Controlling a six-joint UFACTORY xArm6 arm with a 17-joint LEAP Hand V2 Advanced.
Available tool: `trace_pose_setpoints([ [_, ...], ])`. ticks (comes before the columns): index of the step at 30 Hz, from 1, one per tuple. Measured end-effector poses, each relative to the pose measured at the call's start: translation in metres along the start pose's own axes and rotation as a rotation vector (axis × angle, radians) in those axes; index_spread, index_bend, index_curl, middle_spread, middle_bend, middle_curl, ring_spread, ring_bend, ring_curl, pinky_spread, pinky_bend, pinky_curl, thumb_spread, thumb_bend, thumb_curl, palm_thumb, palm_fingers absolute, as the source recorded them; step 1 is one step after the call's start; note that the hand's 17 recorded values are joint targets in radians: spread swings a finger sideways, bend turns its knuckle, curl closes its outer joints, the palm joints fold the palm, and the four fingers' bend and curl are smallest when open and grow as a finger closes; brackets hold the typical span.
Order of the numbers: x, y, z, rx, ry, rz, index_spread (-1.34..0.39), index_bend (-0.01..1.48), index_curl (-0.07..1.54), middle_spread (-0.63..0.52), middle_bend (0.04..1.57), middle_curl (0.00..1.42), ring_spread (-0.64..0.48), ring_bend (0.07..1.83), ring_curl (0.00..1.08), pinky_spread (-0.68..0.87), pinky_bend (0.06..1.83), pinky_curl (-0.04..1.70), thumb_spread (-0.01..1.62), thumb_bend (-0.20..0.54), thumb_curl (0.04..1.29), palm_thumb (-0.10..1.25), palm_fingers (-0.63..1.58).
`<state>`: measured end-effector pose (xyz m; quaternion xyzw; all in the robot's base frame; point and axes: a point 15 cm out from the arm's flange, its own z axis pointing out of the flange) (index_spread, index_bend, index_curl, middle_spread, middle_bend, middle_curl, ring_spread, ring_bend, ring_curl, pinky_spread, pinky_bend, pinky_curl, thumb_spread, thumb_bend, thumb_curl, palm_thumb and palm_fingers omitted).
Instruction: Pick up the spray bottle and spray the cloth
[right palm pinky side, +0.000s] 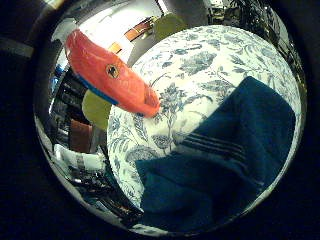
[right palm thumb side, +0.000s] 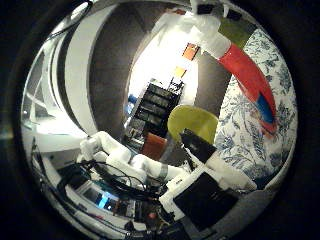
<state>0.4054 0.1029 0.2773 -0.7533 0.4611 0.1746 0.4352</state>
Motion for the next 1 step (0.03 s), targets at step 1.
trace_pose_setpoints([
  [1,-0.0011,0.0016,-0.0025,0.005,0.004,0.001,-0.28,0.17,0.34,0.05,0.33,0.35,0.07,0.59,0.30,0.29,0.54,0.50,1.00,-0.026,0.43,0.73,0.16],
])
